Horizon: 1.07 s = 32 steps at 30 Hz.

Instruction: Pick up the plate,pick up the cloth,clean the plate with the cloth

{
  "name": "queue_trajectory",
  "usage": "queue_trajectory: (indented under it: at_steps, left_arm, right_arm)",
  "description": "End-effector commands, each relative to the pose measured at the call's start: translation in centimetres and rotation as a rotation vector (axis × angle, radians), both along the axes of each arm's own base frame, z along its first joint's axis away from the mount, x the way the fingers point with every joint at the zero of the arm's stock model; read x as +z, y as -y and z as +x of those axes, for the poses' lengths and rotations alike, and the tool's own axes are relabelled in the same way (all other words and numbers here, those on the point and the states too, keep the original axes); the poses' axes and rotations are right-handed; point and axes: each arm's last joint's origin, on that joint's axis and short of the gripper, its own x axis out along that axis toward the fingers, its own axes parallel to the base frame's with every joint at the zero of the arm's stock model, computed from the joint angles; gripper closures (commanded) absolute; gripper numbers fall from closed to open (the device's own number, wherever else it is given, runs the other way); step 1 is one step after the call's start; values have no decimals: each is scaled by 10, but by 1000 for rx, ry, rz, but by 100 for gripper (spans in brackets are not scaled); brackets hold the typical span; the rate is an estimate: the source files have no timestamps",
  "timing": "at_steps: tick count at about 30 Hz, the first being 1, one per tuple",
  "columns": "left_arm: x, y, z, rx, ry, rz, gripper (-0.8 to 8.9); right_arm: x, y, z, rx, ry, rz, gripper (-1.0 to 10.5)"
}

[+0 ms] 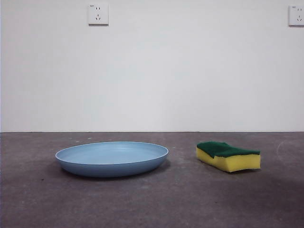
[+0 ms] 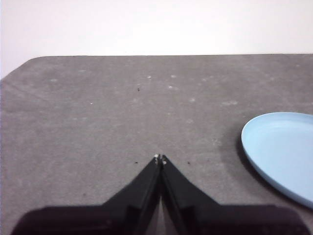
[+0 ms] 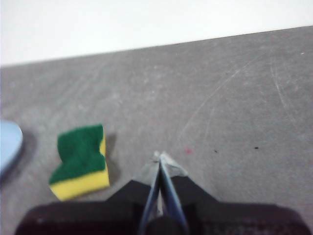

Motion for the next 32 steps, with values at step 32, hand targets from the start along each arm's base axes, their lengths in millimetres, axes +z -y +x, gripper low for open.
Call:
queue_trajectory:
  at_steps: [32]
  left_arm:
    - [162, 6, 21, -180, -295, -144, 818]
  right_arm:
    - [182, -9, 79, 116, -459, -97, 945]
